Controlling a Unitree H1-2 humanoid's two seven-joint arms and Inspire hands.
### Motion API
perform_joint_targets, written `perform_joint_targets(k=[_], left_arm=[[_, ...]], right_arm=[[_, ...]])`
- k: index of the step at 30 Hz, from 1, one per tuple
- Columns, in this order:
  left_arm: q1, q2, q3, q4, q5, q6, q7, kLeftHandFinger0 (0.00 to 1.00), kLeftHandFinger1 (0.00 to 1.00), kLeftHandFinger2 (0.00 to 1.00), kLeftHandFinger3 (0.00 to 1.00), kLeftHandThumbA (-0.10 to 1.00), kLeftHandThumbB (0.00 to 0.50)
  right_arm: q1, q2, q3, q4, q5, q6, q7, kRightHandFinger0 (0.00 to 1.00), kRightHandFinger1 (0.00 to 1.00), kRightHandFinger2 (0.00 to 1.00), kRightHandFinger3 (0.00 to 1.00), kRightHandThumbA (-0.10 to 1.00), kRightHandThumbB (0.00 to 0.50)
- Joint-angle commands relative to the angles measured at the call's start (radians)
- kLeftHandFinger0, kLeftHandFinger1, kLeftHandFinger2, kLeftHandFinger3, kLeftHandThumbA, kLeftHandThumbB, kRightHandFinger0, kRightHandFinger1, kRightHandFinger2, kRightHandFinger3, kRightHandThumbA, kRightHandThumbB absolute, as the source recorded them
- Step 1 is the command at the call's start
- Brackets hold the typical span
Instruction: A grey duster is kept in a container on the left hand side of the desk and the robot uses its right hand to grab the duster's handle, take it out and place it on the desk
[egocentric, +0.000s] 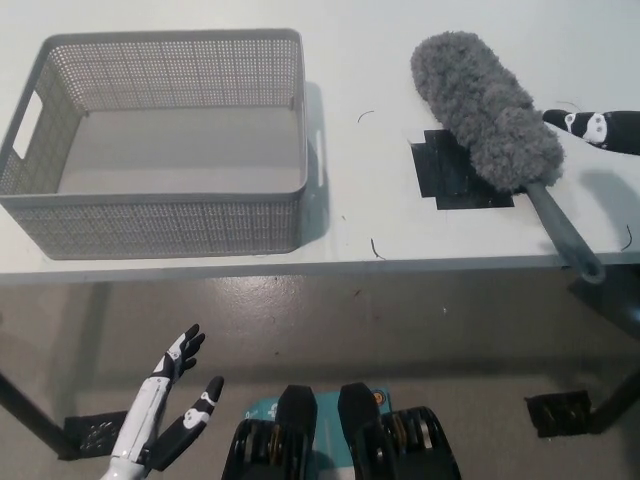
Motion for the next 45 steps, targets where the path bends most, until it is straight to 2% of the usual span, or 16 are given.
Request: perform_joint_targets(k=[1, 3, 4, 5, 6, 8, 10, 11, 13, 14, 15, 17, 18, 23, 32, 45], left_arm=[[-0.056, 0.004, -0.011, 0.002, -0.008, -0.022, 0.0, 1.0, 1.0, 1.0, 1.0, 0.81, 0.066], [-0.066, 0.0, -0.013, 0.017, -0.006, -0.033, 0.004, 1.0, 1.0, 1.0, 1.0, 0.84, 0.079], [-0.068, -0.003, -0.013, 0.022, -0.006, -0.036, 0.006, 1.0, 1.0, 1.0, 1.0, 0.86, 0.086], [-0.069, -0.005, -0.013, 0.025, -0.003, -0.037, 0.009, 1.0, 1.0, 1.0, 1.0, 0.87, 0.092], [-0.07, -0.007, -0.012, 0.025, -0.002, -0.036, 0.011, 1.0, 1.0, 1.0, 1.0, 0.87, 0.092], [-0.069, -0.009, -0.011, 0.025, -0.002, -0.034, 0.013, 1.0, 1.0, 1.0, 1.0, 0.88, 0.095], [-0.071, -0.013, -0.011, 0.026, -0.002, -0.029, 0.015, 1.0, 1.0, 1.0, 1.0, 0.88, 0.097], [-0.073, -0.015, -0.011, 0.028, 0.001, -0.032, 0.018, 1.0, 1.0, 1.0, 1.0, 0.87, 0.092], [-0.08, -0.016, -0.013, 0.034, 0.003, -0.036, 0.018, 1.0, 1.0, 1.0, 1.0, 0.87, 0.089], [-0.083, -0.017, -0.013, 0.036, 0.003, -0.037, 0.019, 1.0, 1.0, 1.0, 1.0, 0.87, 0.088], [-0.086, -0.018, -0.013, 0.039, 0.0, -0.039, 0.017, 1.0, 1.0, 1.0, 1.0, 0.87, 0.083], [-0.088, -0.019, -0.014, 0.045, -0.008, -0.047, 0.012, 1.0, 1.0, 1.0, 1.0, 0.86, 0.078], [-0.089, -0.022, -0.014, 0.049, -0.014, -0.05, 0.009, 1.0, 1.0, 1.0, 1.0, 0.84, 0.086], [-0.085, -0.028, -0.018, 0.044, -0.014, -0.051, 0.007, 1.0, 1.0, 1.0, 1.0, 0.83, 0.082], [-0.09, -0.028, -0.014, 0.032, -0.011, -0.065, 0.01, 1.0, 1.0, 1.0, 1.0, 0.82, 0.067], [-0.113, -0.024, -0.022, 0.028, -0.014, -0.065, 0.001, 1.0, 1.0, 1.0, 1.0, 0.82, 0.057]], right_arm=[[0.139, 0.106, -0.197, -0.589, 0.154, -0.253, -0.22, 1.0, 1.0, 1.0, 1.0, 0.96, 0.478], [0.33, 0.162, -0.199, -0.589, 0.175, -0.476, -0.261, 1.0, 1.0, 1.0, 1.0, 0.95, 0.464], [0.444, 0.182, -0.169, -0.589, 0.22, -0.617, -0.272, 1.0, 1.0, 1.0, 1.0, 0.81, 0.418], [0.565, 0.228, -0.111, -0.589, 0.183, -0.694, -0.318, 1.0, 1.0, 1.0, 1.0, 0.75, 0.289], [0.621, 0.262, -0.084, -0.589, 0.132, -0.707, -0.352, 1.0, 1.0, 1.0, 1.0, 0.75, 0.289], [0.894, 0.367, 0.208, -0.589, -0.149, -0.707, -0.595, 1.0, 1.0, 1.0, 1.0, 0.91, 0.25], [0.98, 0.431, 0.338, -0.589, -0.139, -0.707, -0.619, 1.0, 1.0, 1.0, 1.0, 1.0, 0.314], [1.009, 0.441, 0.364, -0.589, -0.05, -0.707, -0.57, 1.0, 1.0, 1.0, 1.0, 1.0, 0.412], [1.06, 0.437, 0.382, -0.557, 0.016, -0.707, -0.52, 1.0, 1.0, 1.0, 1.0, 1.0, 0.275], [1.068, 0.431, 0.389, -0.539, 0.019, -0.707, -0.519, 1.0, 1.0, 1.0, 1.0, 1.0, 0.257], [1.064, 0.359, 0.418, -0.446, -0.031, -0.707, -0.561, 1.0, 1.0, 1.0, 1.0, 0.91, 0.343], [0.987, 0.22, 0.412, -0.216, -0.233, -0.707, -0.669, 1.0, 1.0, 1.0, 1.0, 1.0, 0.189], [0.922, 0.214, 0.375, -0.07, -0.231, -0.707, -0.678, 1.0, 1.0, 1.0, 1.0, 0.99, 0.221], [0.757, 0.273, 0.254, 0.215, -0.064, -0.707, -0.556, 1.0, 1.0, 1.0, 1.0, 0.98, 0.268], [0.552, 0.324, 0.107, 0.544, 0.065, -0.706, -0.451, 1.0, 1.0, 1.0, 1.0, 1.0, 0.19], [0.537, 0.343, 0.079, 0.569, 0.064, -0.707, -0.406, 1.0, 1.0, 1.0, 1.0, 0.94, 0.128]])
